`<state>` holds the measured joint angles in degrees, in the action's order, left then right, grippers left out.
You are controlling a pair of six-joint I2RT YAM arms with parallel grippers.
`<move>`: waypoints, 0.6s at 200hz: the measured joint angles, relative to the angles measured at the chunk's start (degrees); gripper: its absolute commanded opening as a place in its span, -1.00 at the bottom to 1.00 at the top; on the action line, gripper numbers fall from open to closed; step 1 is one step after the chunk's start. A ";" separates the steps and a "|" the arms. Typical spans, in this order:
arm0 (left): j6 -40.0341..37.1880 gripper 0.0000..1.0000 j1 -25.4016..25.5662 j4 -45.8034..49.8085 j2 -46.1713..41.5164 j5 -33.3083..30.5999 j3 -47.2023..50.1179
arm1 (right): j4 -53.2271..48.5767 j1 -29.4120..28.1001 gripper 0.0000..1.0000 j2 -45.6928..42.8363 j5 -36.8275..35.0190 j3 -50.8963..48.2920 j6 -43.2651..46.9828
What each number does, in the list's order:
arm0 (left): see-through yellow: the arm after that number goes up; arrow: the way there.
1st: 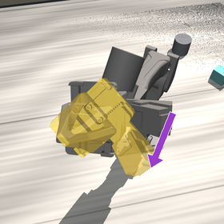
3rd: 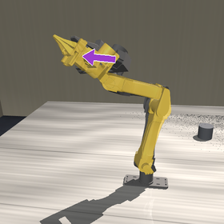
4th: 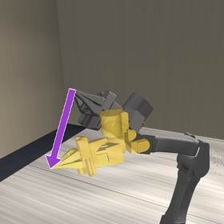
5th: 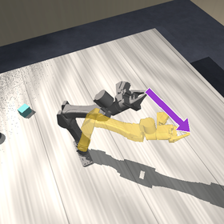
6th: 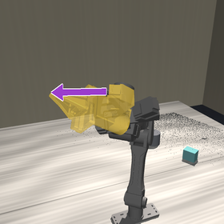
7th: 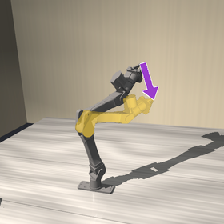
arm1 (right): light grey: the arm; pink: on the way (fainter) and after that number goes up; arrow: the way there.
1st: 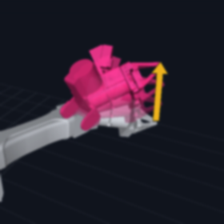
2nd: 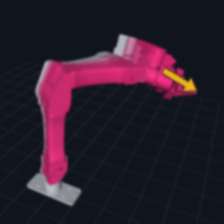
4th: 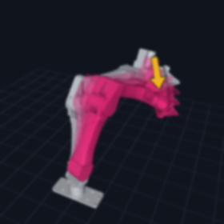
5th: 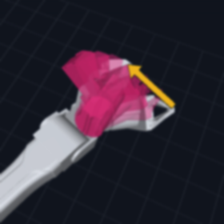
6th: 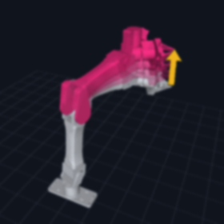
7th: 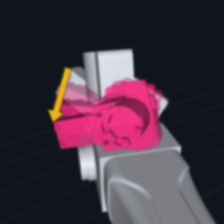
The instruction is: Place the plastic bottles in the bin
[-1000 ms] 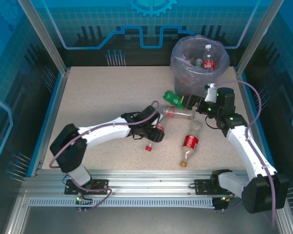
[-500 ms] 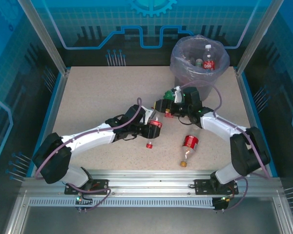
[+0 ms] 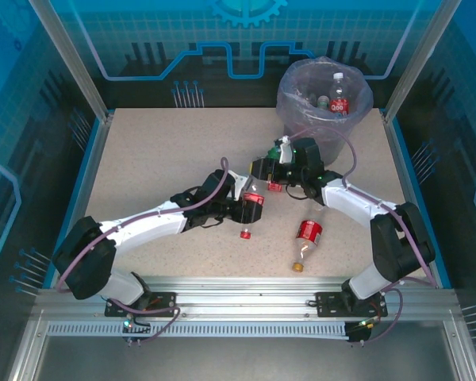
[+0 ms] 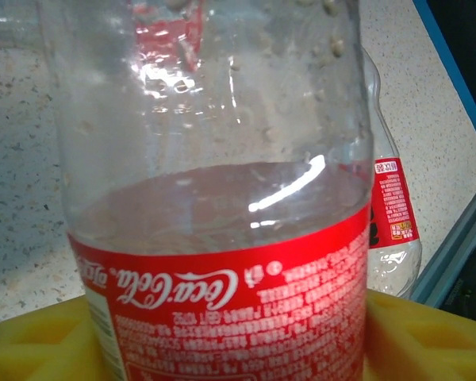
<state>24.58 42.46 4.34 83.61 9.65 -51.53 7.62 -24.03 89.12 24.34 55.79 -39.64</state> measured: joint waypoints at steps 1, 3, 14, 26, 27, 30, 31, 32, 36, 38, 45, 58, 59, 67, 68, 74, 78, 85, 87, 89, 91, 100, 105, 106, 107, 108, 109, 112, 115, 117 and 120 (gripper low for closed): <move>-0.07 0.55 0.00 -0.02 0.00 -0.02 0.00 | -0.02 -0.02 0.14 0.00 -0.02 0.04 0.04; -0.09 0.58 0.00 -0.07 0.00 -0.09 0.00 | -0.13 -0.02 0.14 0.00 -0.13 0.13 0.04; 0.15 0.72 0.02 -0.42 0.00 -0.11 0.00 | -0.72 -0.04 0.13 0.00 -0.39 0.63 0.59; 0.46 0.94 0.02 -0.81 0.00 -0.09 0.00 | -1.81 -0.02 0.14 0.00 -1.05 1.66 1.44; 0.44 0.96 0.02 -0.81 0.00 -0.07 0.00 | -1.92 -0.02 0.14 0.00 -1.11 1.75 1.55; 0.02 0.98 0.02 -0.83 0.00 -0.04 0.00 | -2.49 0.00 0.13 0.00 -1.40 2.27 1.97; 0.17 0.98 0.02 -0.83 0.00 0.00 0.00 | -2.62 0.02 0.13 0.00 -1.42 2.38 2.10; 0.39 0.98 0.02 -0.83 0.00 -0.02 0.00 | -2.75 0.02 0.13 0.00 -1.46 2.51 2.21; 0.07 0.99 0.02 -0.81 0.00 0.11 0.00 | -3.50 0.07 0.13 -0.02 -1.77 3.28 2.73; 0.15 0.99 0.02 -0.81 0.00 0.11 0.00 | -3.80 0.11 0.13 -0.02 -1.81 3.63 2.97; 0.35 0.98 0.02 -0.79 0.00 0.17 0.00 | -5.53 0.20 0.13 -0.07 -2.54 5.46 4.26; 0.39 0.98 0.02 -0.76 -0.11 0.31 0.00 | -8.37 0.39 0.09 -0.33 -4.00 9.20 7.06; 0.39 0.99 0.02 -0.76 -0.11 0.31 0.00 | -8.57 0.42 0.08 -0.35 -4.13 9.44 7.23; 0.39 0.98 0.02 -0.87 -0.48 0.33 0.20 | -10.05 0.52 0.04 -0.83 -5.62 11.89 9.25; 0.42 0.98 0.02 -0.87 -0.61 0.33 0.26 | -10.14 0.55 0.03 -0.90 -5.79 12.09 9.40; 0.44 0.98 0.02 -1.16 -1.16 0.33 0.72 | -10.71 0.59 0.01 -1.57 -7.04 13.53 10.93; 0.59 0.99 0.02 -1.55 -1.66 0.33 1.20 | -11.21 0.61 -0.01 -2.27 -8.28 14.47 12.15; 0.79 0.99 0.02 -2.14 -2.51 0.48 2.14 | -11.78 0.63 -0.02 -3.41 -10.08 15.76 13.97; 0.87 0.98 0.02 -2.27 -2.78 0.52 2.40 | -11.93 0.63 -0.03 -3.76 -10.54 16.15 14.49; 0.96 0.98 0.02 -2.36 -2.99 0.57 2.67 | -12.00 0.63 -0.04 -4.20 -11.19 16.57 15.10; 1.03 0.98 0.02 -2.60 -3.23 0.61 2.95 | -12.11 0.63 -0.04 -4.46 -11.65 16.83 15.56; 1.27 0.98 0.02 -3.41 -3.93 0.74 4.04 | -12.28 0.66 -0.07 -5.99 -13.94 18.47 17.97; 1.55 0.98 0.02 -3.80 -4.22 0.74 4.66 | -12.35 0.72 -0.09 -6.71 -15.19 19.43 19.34; 1.62 0.99 0.02 -3.87 -4.24 0.74 4.74 | -12.35 0.72 -0.09 -6.82 -15.34 19.56 19.52; 1.66 0.98 0.04 -3.91 -4.28 0.74 4.83 | -12.33 0.74 -0.09 -7.02 -15.67 19.85 19.91; 1.75 0.98 0.02 -4.00 -4.33 0.76 4.96 | -12.33 0.74 -0.09 -7.10 -15.89 19.98 20.11; 1.77 0.98 0.02 -4.07 -4.35 0.76 5.05 | -12.31 0.76 -0.09 -7.19 -16.11 20.13 20.28; 2.10 0.98 0.02 -4.24 -4.42 0.74 5.35 | -12.33 0.83 -0.10 -7.54 -16.70 20.74 21.07; 2.19 0.98 0.04 -4.44 -4.42 0.76 5.64 | -12.24 0.85 -0.11 -7.85 -17.38 21.33 21.81; 2.29 0.98 0.02 -4.50 -4.42 0.74 5.81 | -12.22 0.90 -0.11 -8.04 -17.94 21.81 22.38; 2.47 0.98 0.02 -4.63 -4.42 0.74 6.05 | -12.15 0.94 -0.12 -8.26 -18.47 22.45 23.08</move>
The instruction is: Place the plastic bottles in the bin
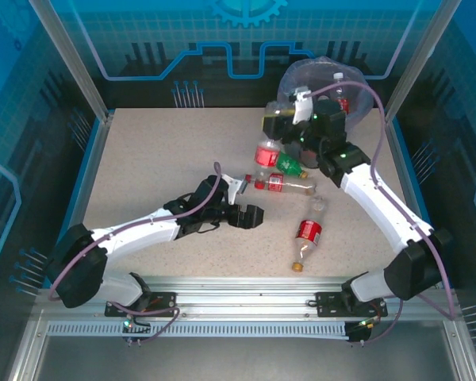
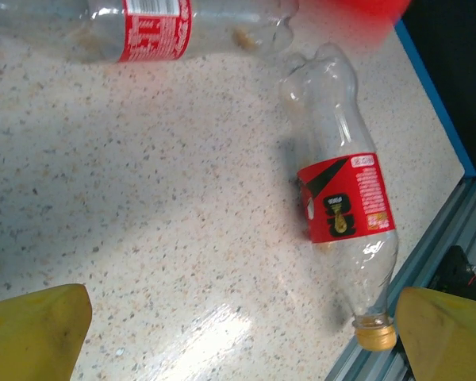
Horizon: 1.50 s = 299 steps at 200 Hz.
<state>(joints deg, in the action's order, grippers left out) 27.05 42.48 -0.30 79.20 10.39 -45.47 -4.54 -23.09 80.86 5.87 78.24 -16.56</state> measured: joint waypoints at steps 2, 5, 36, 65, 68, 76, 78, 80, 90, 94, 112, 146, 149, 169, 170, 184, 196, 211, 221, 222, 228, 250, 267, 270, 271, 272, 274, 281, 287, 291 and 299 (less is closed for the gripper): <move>0.04 0.99 0.00 -0.02 0.00 0.00 0.13 | 0.04 0.04 -0.13 -0.09 -0.28 0.26 0.31; 0.09 0.98 0.00 -0.04 0.02 0.00 0.31 | 0.07 0.09 -0.13 -0.26 -0.90 0.90 1.05; 0.76 0.98 0.02 -0.07 0.17 0.00 0.63 | 2.97 0.79 -0.23 -0.52 -7.26 5.90 8.57; 1.53 0.99 0.42 -0.07 1.49 -0.02 0.63 | 7.61 1.11 -0.26 0.22 -14.36 8.61 17.18; 1.55 0.99 0.50 -0.07 1.64 -0.02 0.63 | 8.02 1.20 -0.26 0.46 -14.97 9.05 18.01; 1.57 0.99 0.72 -0.07 1.81 -0.02 0.63 | 9.03 1.55 -0.26 1.40 -16.52 10.51 20.02; 1.57 0.98 0.79 -0.04 1.88 -0.02 0.63 | 9.31 1.75 -0.26 1.75 -16.81 10.99 20.48; 1.57 0.98 0.85 -0.04 1.88 -0.02 0.63 | 9.51 1.92 -0.27 2.03 -17.18 11.47 21.00; 1.57 0.98 1.05 -0.07 1.92 -0.04 0.63 | 10.51 2.86 -0.27 3.52 -18.58 13.53 22.69; 1.57 0.98 1.09 -0.07 1.92 -0.02 0.63 | 10.69 3.37 -0.28 4.13 -18.97 14.27 23.10; 1.57 0.98 1.20 -0.04 1.92 -0.04 0.63 | 11.13 6.05 -0.29 7.17 -20.48 17.88 24.30; 1.60 0.98 1.20 -0.04 1.92 -0.09 0.63 | 10.10 10.78 -0.29 13.46 -21.92 23.71 24.39; 1.60 0.98 1.20 -0.04 1.92 -0.11 0.63 | 9.94 11.06 -0.29 13.97 -21.99 24.11 24.37; 1.60 0.99 1.20 -0.04 1.92 -0.26 0.63 | 7.45 12.46 -0.29 17.75 -22.18 27.15 24.33; 1.60 0.99 1.20 -0.04 1.92 -0.26 0.63 | 7.26 12.52 -0.29 18.01 -22.23 27.39 24.33; 1.60 0.98 1.20 -0.04 1.92 -0.28 0.63 | 4.85 13.03 -0.29 20.68 -22.43 29.44 24.33; 1.62 0.98 1.20 -0.02 1.92 -0.28 0.63 | 2.01 13.16 -0.29 22.86 -22.67 31.28 24.33; 1.62 0.98 1.20 0.00 1.92 -0.35 0.63 | -2.84 13.22 -0.28 26.01 -23.12 34.67 24.28; 1.62 0.99 1.20 0.02 1.92 -0.48 0.63 | -6.34 13.29 -0.28 28.06 -23.50 37.24 24.11; 1.62 0.98 1.20 0.02 1.92 -0.48 0.63 | -6.67 13.29 -0.28 28.33 -23.52 37.62 24.11; 1.62 0.98 1.20 0.04 1.92 -0.50 0.63 | -8.48 13.35 -0.27 29.38 -23.61 38.80 24.06; 1.62 0.98 1.20 0.07 1.92 -0.50 0.63 | -15.45 13.81 -0.24 33.48 -23.69 44.37 23.19; 1.62 0.98 1.20 0.15 1.92 -0.50 0.63 | -19.74 14.38 -0.21 36.59 -23.63 48.70 22.34; 1.62 0.98 1.20 0.15 1.92 -0.50 0.63 | -20.31 14.47 -0.21 36.98 -23.63 49.33 22.25; 1.62 0.98 1.20 0.15 1.92 -0.50 0.63 | -20.59 14.51 -0.20 37.24 -23.58 49.62 22.10; 1.62 0.98 1.20 0.15 1.92 -0.50 0.63 | -20.70 14.53 -0.20 37.38 -23.56 49.75 22.10; 1.62 0.98 1.20 0.17 1.95 -0.50 0.63 | -21.14 14.58 -0.20 37.66 -23.56 50.18 22.01; 1.62 0.98 1.20 0.17 1.99 -0.50 0.63 | -22.23 14.80 -0.18 38.53 -23.43 51.36 21.73; 1.62 0.98 1.20 0.20 2.10 -0.50 0.63 | -23.10 14.93 -0.16 39.32 -23.43 52.37 21.46; 1.62 0.99 1.20 0.17 2.21 -0.50 0.63 | -23.71 14.99 -0.14 39.89 -23.41 53.13 21.29; 1.62 0.98 1.20 0.24 2.43 -0.50 0.63 | -24.76 15.17 -0.10 40.94 -23.32 54.45 21.03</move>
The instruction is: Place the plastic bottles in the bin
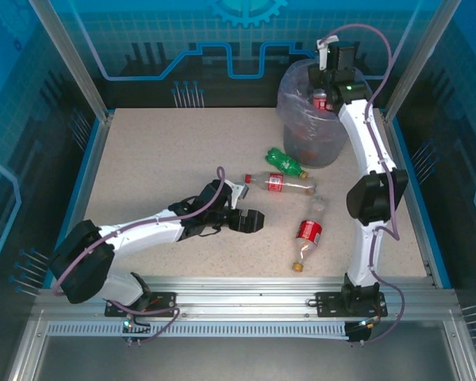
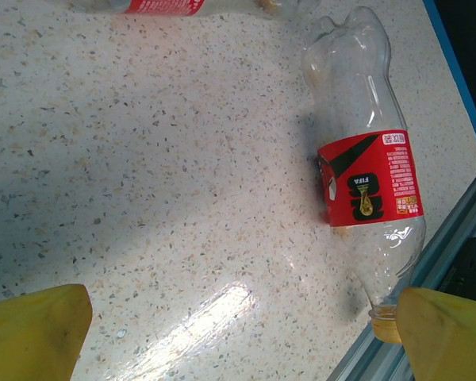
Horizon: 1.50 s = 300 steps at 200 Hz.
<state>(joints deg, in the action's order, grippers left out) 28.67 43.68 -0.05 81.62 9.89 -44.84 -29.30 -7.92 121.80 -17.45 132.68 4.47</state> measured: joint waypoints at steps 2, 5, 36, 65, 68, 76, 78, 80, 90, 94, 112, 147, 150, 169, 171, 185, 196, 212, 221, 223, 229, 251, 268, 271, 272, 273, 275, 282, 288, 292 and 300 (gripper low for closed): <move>0.00 0.98 0.00 0.02 0.04 0.00 0.00 | -0.39 0.04 -0.09 0.28 0.07 0.42 -0.07; 0.00 0.98 0.00 0.04 0.13 0.00 0.00 | -0.81 0.11 -0.07 0.68 0.13 0.96 -0.22; -0.02 0.98 0.00 0.42 0.98 0.00 -0.02 | -4.42 0.57 0.06 5.11 0.94 5.29 -1.25; -0.02 0.98 0.00 1.42 1.49 0.02 -0.46 | -4.61 0.87 0.22 7.93 1.44 7.52 -1.95; -0.02 0.98 0.00 1.44 1.53 0.02 -0.57 | -4.63 0.90 0.26 8.09 1.46 7.72 -2.12; -0.02 0.99 0.00 1.44 1.70 0.02 -0.83 | -4.61 1.03 0.34 8.44 1.57 8.09 -2.29; -0.02 0.99 0.00 1.44 1.70 0.02 -0.87 | -4.61 1.07 0.35 8.50 1.57 8.15 -2.23; -0.02 0.98 0.00 1.46 1.75 0.02 -0.94 | -4.61 1.14 0.37 8.68 1.62 8.26 -2.47; -0.02 0.98 0.00 1.46 1.84 0.02 -1.20 | -4.55 1.33 0.47 9.42 1.60 8.81 -2.49; -0.02 0.98 0.00 1.49 1.86 0.02 -1.33 | -4.61 1.46 0.51 9.68 1.57 8.85 -2.89; -0.02 0.98 0.00 1.44 1.92 0.04 -1.64 | -6.27 2.25 0.65 10.93 1.57 8.83 -2.69; -0.02 0.98 0.00 1.46 2.23 0.04 -1.73 | -7.72 3.02 0.78 11.72 1.57 8.81 -2.78; -0.02 0.98 0.00 1.46 2.25 0.04 -1.73 | -7.74 3.02 0.78 11.67 1.60 8.81 -2.75; -0.02 0.99 0.00 1.49 2.51 0.04 -1.75 | -7.98 3.02 0.87 11.41 1.86 8.79 -2.78; -0.02 0.99 0.00 1.49 2.51 0.04 -1.75 | -8.04 3.02 0.88 11.34 1.88 8.79 -2.71; -0.02 0.98 0.00 1.46 2.56 0.04 -1.75 | -8.90 3.02 0.92 10.47 2.54 8.61 -2.78; -0.02 0.98 0.00 1.46 2.56 0.04 -1.75 | -9.40 3.02 0.94 9.09 3.19 8.02 -2.97; -0.04 0.98 0.00 1.49 2.56 0.04 -1.75 | -9.97 3.02 0.96 6.27 4.02 6.78 -2.99; -0.04 0.98 0.04 1.49 2.56 0.04 -1.75 | -10.14 2.99 0.98 4.26 4.66 6.12 -3.04; -0.04 0.99 0.07 1.49 2.56 0.04 -1.75 | -10.12 2.99 0.98 3.78 4.83 5.88 -3.06; -0.07 0.99 0.11 1.62 2.56 0.04 -1.79 | -10.21 2.95 0.98 2.34 5.18 5.38 -3.10; -0.24 0.99 0.66 2.89 2.93 0.04 -2.73 | -10.05 2.73 0.98 -3.61 6.29 2.64 -3.43; -0.59 0.98 1.49 3.98 3.87 0.04 -4.28 | -9.84 2.58 1.00 -9.51 6.82 -1.75 -3.74; -0.70 0.98 1.68 4.20 4.09 0.04 -4.61 | -9.66 2.58 0.99 -10.54 6.99 -2.84 -3.93; -0.70 0.98 1.75 4.33 4.22 0.04 -4.79 | -9.66 2.58 0.99 -10.82 7.02 -3.10 -3.96; -0.72 0.98 1.79 4.33 4.28 0.04 -4.90 | -9.66 2.58 0.99 -11.10 7.02 -3.32 -3.98; -0.85 0.99 1.97 4.52 4.52 0.04 -5.20 | -9.64 2.58 0.99 -12.02 7.04 -4.22 -4.13; -1.42 0.98 2.51 5.16 5.44 0.07 -6.38 | -9.53 2.49 0.99 -14.53 7.23 -6.91 -4.57; -1.86 0.99 3.02 5.84 6.25 0.07 -7.52 | -9.27 2.47 0.99 -16.72 7.32 -9.42 -5.03; -2.12 0.98 3.37 6.29 6.78 0.09 -8.24 | -8.85 2.40 0.99 -18.45 7.52 -11.61 -5.51; -2.80 0.98 4.13 7.21 8.04 0.13 -9.97 | -8.52 2.34 0.99 -21.53 7.69 -15.52 -6.32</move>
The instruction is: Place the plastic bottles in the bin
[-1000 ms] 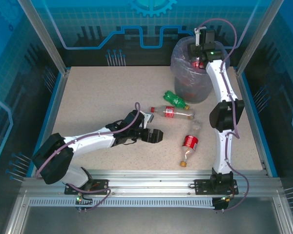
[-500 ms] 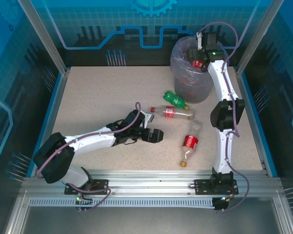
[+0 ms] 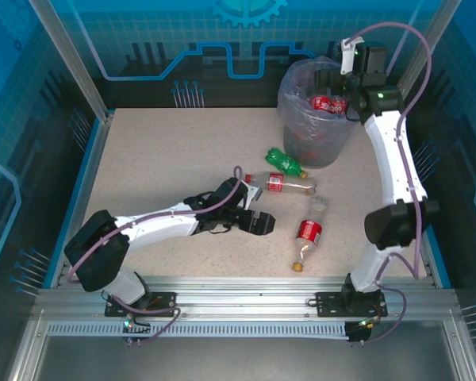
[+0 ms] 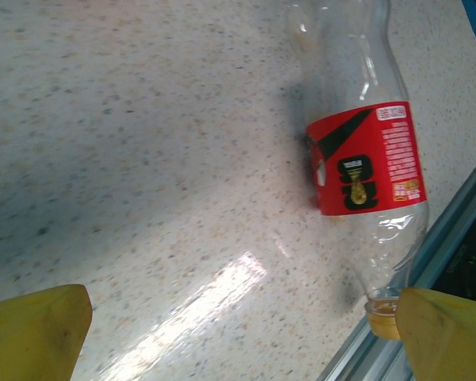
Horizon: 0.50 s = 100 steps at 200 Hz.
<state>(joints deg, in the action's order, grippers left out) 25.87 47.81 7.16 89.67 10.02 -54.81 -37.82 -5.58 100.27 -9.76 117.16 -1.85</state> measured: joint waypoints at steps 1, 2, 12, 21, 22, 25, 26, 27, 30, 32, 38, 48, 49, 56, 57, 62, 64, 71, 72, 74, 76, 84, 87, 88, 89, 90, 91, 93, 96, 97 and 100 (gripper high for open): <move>-0.17 0.99 0.15 0.13 0.28 0.02 -0.35 | 0.00 0.00 0.99 -0.31 0.00 -0.37 -0.09; -0.31 0.99 0.22 0.26 0.44 0.02 -0.50 | 0.02 0.00 0.99 -0.61 0.02 -0.74 -0.17; -1.11 0.98 1.29 1.29 2.16 0.37 -2.95 | 0.59 -0.02 0.99 -4.44 0.44 -6.10 -1.49; -2.01 0.98 2.19 2.19 3.74 0.68 -5.09 | 0.68 -0.02 0.99 -7.54 0.81 -10.47 -2.64; -2.12 0.98 2.32 2.29 4.04 0.76 -5.42 | 0.72 0.00 0.99 -8.13 0.85 -11.23 -2.84; -2.38 0.99 2.60 2.58 4.48 0.94 -6.05 | 0.98 0.00 0.99 -9.11 1.01 -12.76 -3.28; -2.45 0.99 2.71 2.67 4.72 1.01 -6.38 | 0.98 0.00 0.99 -9.35 1.03 -13.14 -3.37; -2.47 0.99 2.78 2.69 4.85 1.05 -6.56 | 0.98 0.00 0.99 -9.60 1.03 -13.49 -3.43; -2.71 0.98 3.06 2.93 5.40 1.25 -7.19 | 1.09 0.00 0.99 -10.69 1.09 -14.95 -3.93; -2.93 0.99 3.23 3.08 5.75 1.42 -7.72 | 1.22 0.00 0.99 -11.41 1.29 -16.13 -4.26; -3.41 0.98 3.74 3.39 6.84 1.81 -8.96 | 1.55 0.02 0.99 -13.44 1.46 -19.08 -5.11; -3.91 0.98 4.50 3.89 8.79 2.49 -11.19 | 2.05 0.13 0.99 -16.72 1.88 -23.93 -6.60; -3.96 0.98 4.57 3.91 8.96 2.51 -11.34 | 2.12 0.15 0.99 -17.00 1.90 -24.30 -6.75; -4.35 0.99 5.09 4.44 10.40 2.91 -12.94 | 2.60 0.33 0.99 -19.43 2.54 -27.98 -7.91; -4.46 0.98 5.20 4.57 10.71 2.93 -13.29 | 2.67 0.35 0.99 -19.67 2.60 -28.35 -8.09; -4.66 0.98 5.57 4.85 11.82 3.08 -14.45 | 3.02 0.48 0.99 -21.46 2.97 -30.99 -8.98; -4.92 0.99 5.75 5.07 12.33 3.10 -14.95 | 3.21 0.50 0.99 -21.99 3.02 -31.76 -9.27; -5.09 0.98 6.27 5.68 14.03 3.19 -16.72 | 3.72 0.79 0.99 -24.55 3.56 -35.52 -10.62; -5.09 0.98 6.34 5.77 14.19 3.21 -16.92 | 3.80 0.79 0.99 -24.76 3.69 -35.87 -10.75; -5.16 0.98 6.49 5.99 14.69 3.21 -17.49 | 3.85 0.81 0.99 -25.49 3.82 -36.94 -11.13; -5.25 0.98 6.64 6.16 15.26 3.19 -18.03 | 3.85 0.87 0.99 -26.32 3.96 -38.03 -11.58; -5.42 0.99 7.17 6.99 17.27 3.15 -20.02 | 4.50 1.07 0.99 -28.81 4.46 -41.51 -13.03; -5.46 0.98 7.32 7.39 18.01 3.15 -20.87 | 4.61 1.11 0.99 -29.66 4.63 -42.71 -13.53; -5.46 0.98 7.37 7.48 18.18 3.15 -21.05 | 4.59 1.11 0.99 -29.88 4.68 -42.97 -13.66; -5.46 0.98 7.41 7.54 18.36 3.15 -21.20 | 4.59 1.14 0.99 -30.12 4.68 -43.28 -13.79; -5.49 0.99 7.48 7.61 18.71 3.15 -21.55 | 4.68 1.16 0.99 -30.58 4.72 -43.82 -14.05; -5.51 0.98 7.52 7.67 18.86 3.15 -21.73 | 4.74 1.16 0.99 -30.77 4.76 -44.11 -14.21; -5.51 0.98 7.61 7.98 19.32 3.15 -22.21 | 4.87 1.16 0.99 -31.34 4.87 -44.89 -14.56; -5.53 0.99 7.72 8.22 19.98 3.15 -22.88 | 4.85 1.18 0.99 -32.11 4.90 -45.81 -14.99; -5.55 0.98 7.80 8.37 20.31 3.15 -23.17 | 4.90 1.18 0.99 -32.33 4.90 -46.05 -15.13; -5.57 0.98 7.93 8.72 20.83 3.13 -23.82 | 5.14 1.20 0.99 -32.98 4.98 -46.93 -15.50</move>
<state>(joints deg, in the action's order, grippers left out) 20.29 55.75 15.88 110.50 13.15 -78.63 -32.69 -4.38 67.29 -4.78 70.24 -17.34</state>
